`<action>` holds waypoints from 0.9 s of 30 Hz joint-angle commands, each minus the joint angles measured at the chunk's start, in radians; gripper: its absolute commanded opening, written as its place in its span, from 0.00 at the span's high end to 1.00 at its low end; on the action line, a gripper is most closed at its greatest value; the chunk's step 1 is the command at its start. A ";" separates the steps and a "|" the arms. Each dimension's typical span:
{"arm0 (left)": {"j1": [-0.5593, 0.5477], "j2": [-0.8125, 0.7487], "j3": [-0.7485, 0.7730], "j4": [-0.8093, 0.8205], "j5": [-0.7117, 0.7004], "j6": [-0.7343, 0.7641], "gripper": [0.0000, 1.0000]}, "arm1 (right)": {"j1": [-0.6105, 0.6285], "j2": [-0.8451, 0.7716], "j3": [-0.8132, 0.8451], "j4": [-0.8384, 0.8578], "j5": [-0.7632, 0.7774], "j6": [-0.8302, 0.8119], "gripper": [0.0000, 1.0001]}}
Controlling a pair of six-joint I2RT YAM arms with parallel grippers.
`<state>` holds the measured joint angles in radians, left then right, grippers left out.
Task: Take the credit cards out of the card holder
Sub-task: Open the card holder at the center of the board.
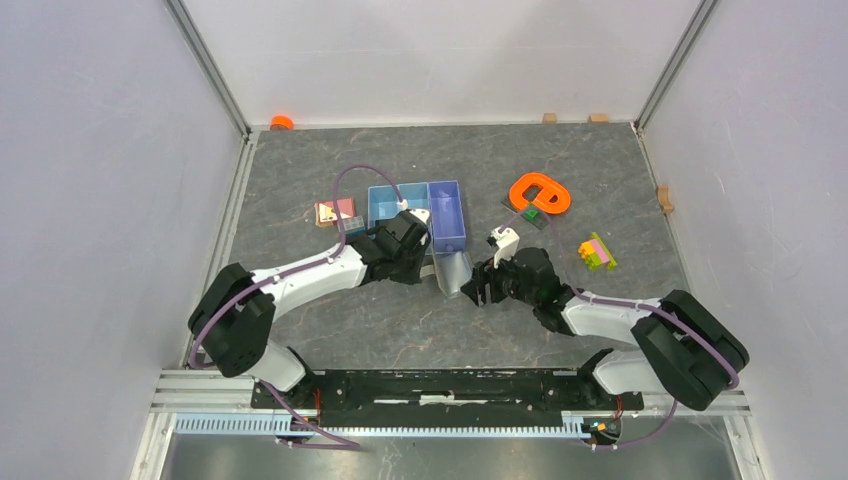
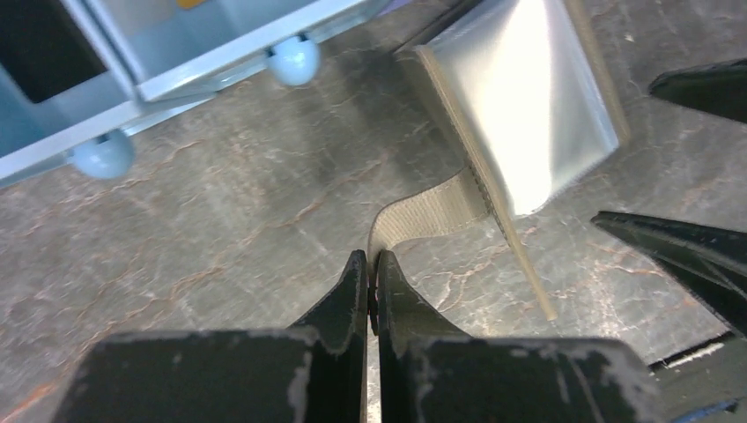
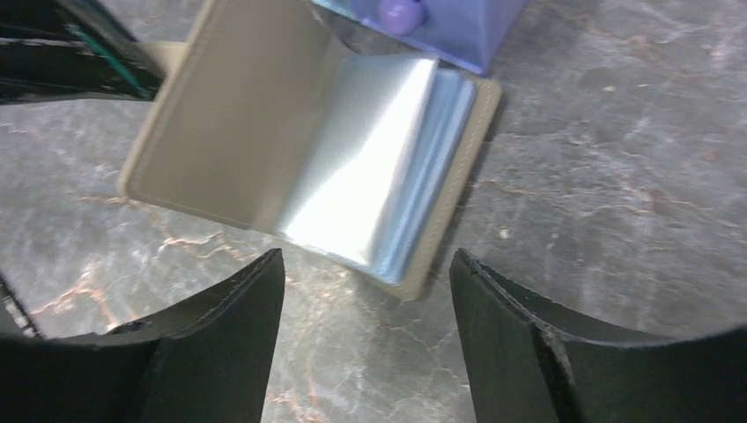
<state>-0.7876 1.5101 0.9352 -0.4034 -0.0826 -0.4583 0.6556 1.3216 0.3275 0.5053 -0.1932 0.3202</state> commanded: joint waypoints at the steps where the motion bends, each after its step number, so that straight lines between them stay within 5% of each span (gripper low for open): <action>1: -0.001 -0.020 0.055 -0.084 -0.163 0.030 0.98 | -0.006 0.009 0.062 -0.065 0.155 0.017 0.23; 9: -0.013 0.059 0.099 -0.170 -0.204 0.041 0.98 | -0.042 0.164 0.109 -0.001 -0.046 0.111 0.24; 18: -0.043 0.173 0.158 -0.242 -0.244 0.053 0.98 | -0.094 0.240 0.069 0.172 -0.260 0.244 0.40; 23: -0.063 0.202 0.174 -0.237 -0.199 0.056 0.98 | -0.104 0.230 0.043 0.233 -0.288 0.272 0.60; 27: -0.071 0.190 0.167 -0.217 -0.172 0.060 0.98 | -0.117 0.211 0.012 0.306 -0.326 0.316 0.61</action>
<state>-0.8349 1.7050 1.0740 -0.6567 -0.3065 -0.4328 0.5400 1.5536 0.3653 0.6800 -0.4248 0.5739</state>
